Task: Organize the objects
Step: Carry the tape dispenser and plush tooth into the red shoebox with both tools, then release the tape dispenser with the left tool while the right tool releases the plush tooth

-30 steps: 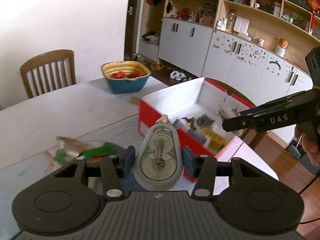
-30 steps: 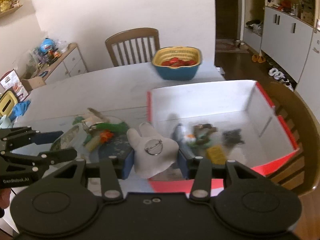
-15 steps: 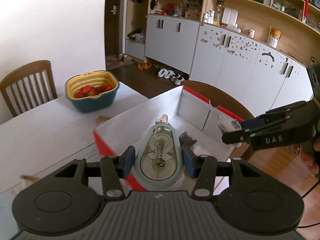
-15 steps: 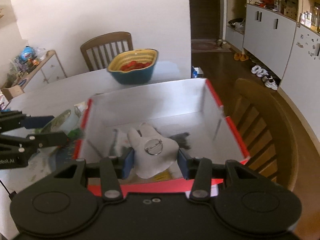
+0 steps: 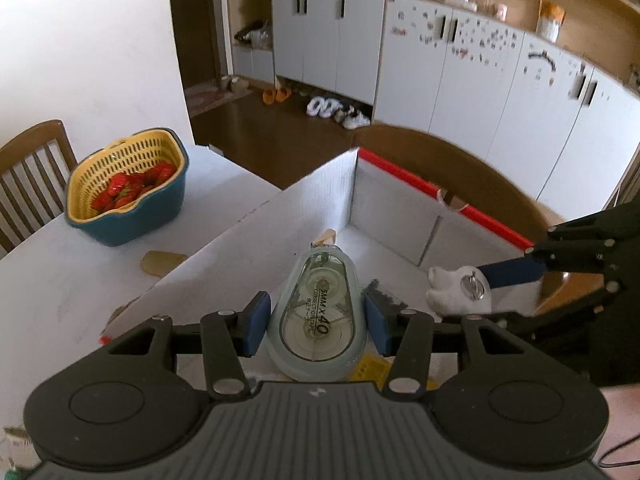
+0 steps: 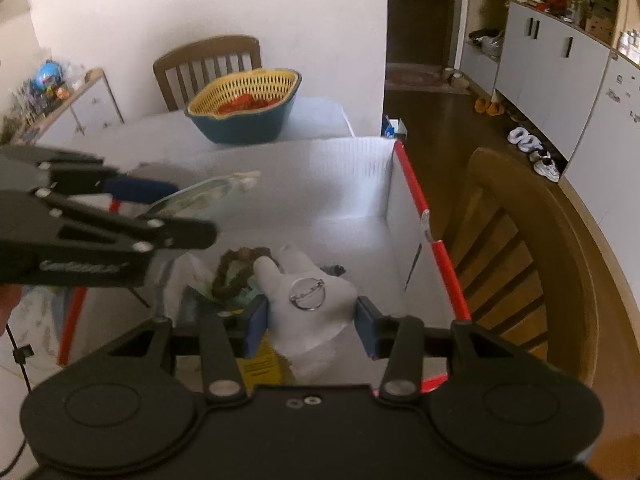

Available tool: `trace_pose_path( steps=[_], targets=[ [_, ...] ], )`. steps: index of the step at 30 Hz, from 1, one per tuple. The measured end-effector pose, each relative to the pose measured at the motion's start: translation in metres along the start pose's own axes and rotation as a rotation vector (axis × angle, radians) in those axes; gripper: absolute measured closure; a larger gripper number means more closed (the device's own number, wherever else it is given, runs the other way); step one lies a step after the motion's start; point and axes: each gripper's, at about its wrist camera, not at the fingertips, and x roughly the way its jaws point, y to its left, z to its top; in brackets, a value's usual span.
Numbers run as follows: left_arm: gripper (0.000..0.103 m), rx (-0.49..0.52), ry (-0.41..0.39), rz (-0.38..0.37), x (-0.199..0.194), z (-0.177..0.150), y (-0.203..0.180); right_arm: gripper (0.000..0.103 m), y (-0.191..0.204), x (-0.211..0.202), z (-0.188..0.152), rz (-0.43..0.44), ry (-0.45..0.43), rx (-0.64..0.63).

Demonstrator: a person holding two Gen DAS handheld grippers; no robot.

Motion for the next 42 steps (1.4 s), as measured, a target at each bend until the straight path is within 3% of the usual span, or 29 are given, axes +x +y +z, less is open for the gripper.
trace_pose_path(
  steps=[15,25,33,38,42],
  targets=[
    [0.053,0.030,0.159,0.039,0.073,0.015,-0.006,0.058,0.008,0.051,-0.001,0.022,0.126,-0.114],
    [0.052,-0.018,0.258,0.028,0.094,0.012,0.002,0.057,0.007,0.056,-0.002,0.032,0.129,-0.153],
    [0.052,-0.075,0.277,0.023,0.095,0.014,0.006,0.056,0.007,0.056,0.001,0.032,0.134,-0.145],
    [0.042,-0.088,0.255,0.024,0.086,0.013,0.007,0.054,0.005,0.055,0.002,0.032,0.136,-0.126],
    [0.041,-0.101,0.239,0.034,0.076,0.012,0.010,0.052,0.005,0.051,0.001,0.032,0.128,-0.122]
  ],
)
